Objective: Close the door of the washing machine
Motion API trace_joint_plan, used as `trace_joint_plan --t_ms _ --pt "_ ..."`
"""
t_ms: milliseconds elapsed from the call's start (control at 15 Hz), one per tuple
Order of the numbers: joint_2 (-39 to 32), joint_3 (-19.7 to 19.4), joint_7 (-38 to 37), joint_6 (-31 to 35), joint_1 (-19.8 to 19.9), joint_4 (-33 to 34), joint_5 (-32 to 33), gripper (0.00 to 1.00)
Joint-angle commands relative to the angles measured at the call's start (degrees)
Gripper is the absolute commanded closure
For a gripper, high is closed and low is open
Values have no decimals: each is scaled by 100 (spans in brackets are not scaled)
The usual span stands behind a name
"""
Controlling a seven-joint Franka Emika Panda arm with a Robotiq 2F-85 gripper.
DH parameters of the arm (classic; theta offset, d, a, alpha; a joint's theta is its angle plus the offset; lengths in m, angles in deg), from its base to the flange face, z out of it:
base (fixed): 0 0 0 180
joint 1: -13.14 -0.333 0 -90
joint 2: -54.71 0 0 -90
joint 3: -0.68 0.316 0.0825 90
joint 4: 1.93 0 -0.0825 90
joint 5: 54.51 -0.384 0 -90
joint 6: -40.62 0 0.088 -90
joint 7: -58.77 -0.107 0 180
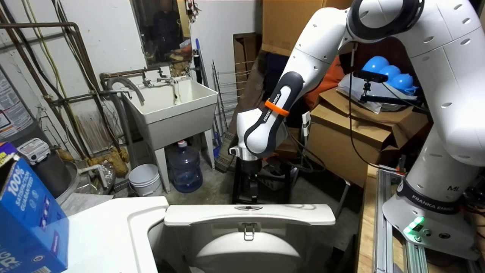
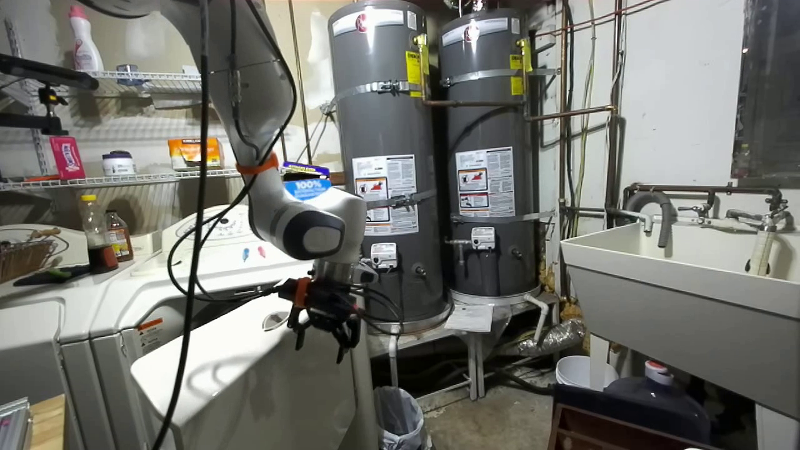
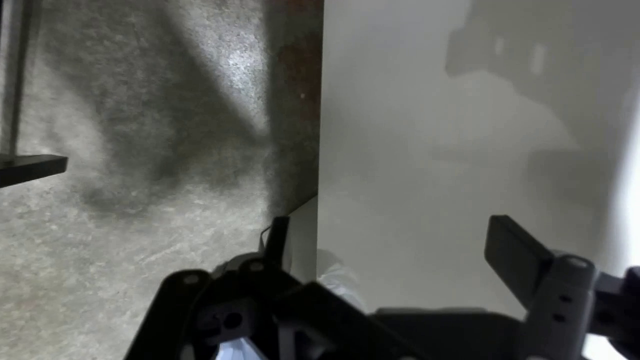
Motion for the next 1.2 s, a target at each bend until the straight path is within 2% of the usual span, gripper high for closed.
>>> trace_joint_plan --t_ms 0,133,267,467,600,933,1133 --pt "-39 940 1245 519 894 -633 -496 0" --pt "-177 1406 1871 622 1340 -768 -622 0" --pt "-364 1761 2395 434 1653 -750 -691 0" --pt "-684 1883 2808 -373 1594 -386 -632 0" --pt "-822 1875 3036 -931 1325 -81 -607 0" --pt "-1072 1490 2907 -1680 29 1133 -422 0" --pt "-1245 1157 2651 -1985 -915 1987 -292 0"
